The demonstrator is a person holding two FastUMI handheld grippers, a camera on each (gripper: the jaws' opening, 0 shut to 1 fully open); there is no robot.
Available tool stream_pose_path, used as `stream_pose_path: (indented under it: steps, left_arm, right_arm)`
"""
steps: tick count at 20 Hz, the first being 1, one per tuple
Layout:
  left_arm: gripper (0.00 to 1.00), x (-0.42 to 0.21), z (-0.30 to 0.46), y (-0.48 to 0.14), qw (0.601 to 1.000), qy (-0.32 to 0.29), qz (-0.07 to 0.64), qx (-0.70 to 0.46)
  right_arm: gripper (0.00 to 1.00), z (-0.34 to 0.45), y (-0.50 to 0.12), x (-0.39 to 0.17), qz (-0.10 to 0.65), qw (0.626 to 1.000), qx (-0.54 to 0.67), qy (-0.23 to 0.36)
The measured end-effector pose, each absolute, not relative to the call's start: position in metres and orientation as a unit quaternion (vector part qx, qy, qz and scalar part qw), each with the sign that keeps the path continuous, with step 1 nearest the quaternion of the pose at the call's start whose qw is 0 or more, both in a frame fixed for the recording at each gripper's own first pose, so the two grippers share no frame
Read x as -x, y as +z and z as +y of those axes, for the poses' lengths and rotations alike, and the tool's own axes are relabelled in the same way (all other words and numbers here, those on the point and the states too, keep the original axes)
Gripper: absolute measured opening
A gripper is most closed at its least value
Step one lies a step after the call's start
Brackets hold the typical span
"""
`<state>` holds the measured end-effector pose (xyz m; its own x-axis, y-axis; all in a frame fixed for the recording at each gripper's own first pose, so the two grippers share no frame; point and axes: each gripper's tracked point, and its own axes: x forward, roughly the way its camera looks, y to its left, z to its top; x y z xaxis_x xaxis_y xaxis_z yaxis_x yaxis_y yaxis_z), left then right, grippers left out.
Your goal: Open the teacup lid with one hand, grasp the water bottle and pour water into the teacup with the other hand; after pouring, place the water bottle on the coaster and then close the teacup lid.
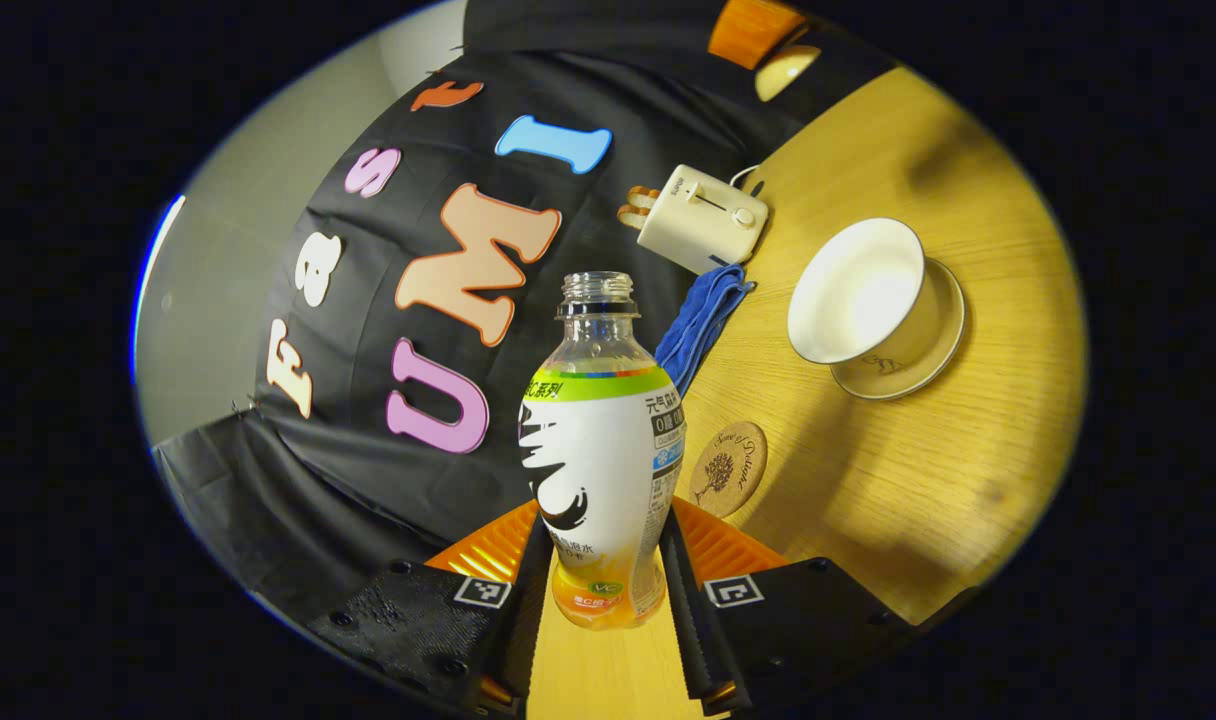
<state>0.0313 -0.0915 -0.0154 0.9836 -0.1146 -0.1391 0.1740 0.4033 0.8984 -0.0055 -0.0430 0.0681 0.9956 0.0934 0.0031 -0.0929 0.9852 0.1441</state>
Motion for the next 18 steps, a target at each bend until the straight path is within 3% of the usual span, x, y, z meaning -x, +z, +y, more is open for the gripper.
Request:
stream_pose_path:
  steps: [8, 18]
  left_arm:
    - [0.54, -0.031, -0.097, -0.016, 0.791, -0.095, 0.021, -0.604]
    - [0.55, -0.027, -0.101, -0.024, 0.7, -0.108, 0.031, -0.705]
  right_arm:
    - [0.27, -0.049, 0.072, 0.006, -0.002, 0.996, -0.082, 0.044]
    - [0.29, -0.046, 0.071, 0.005, -0.003, 0.994, -0.09, 0.055]
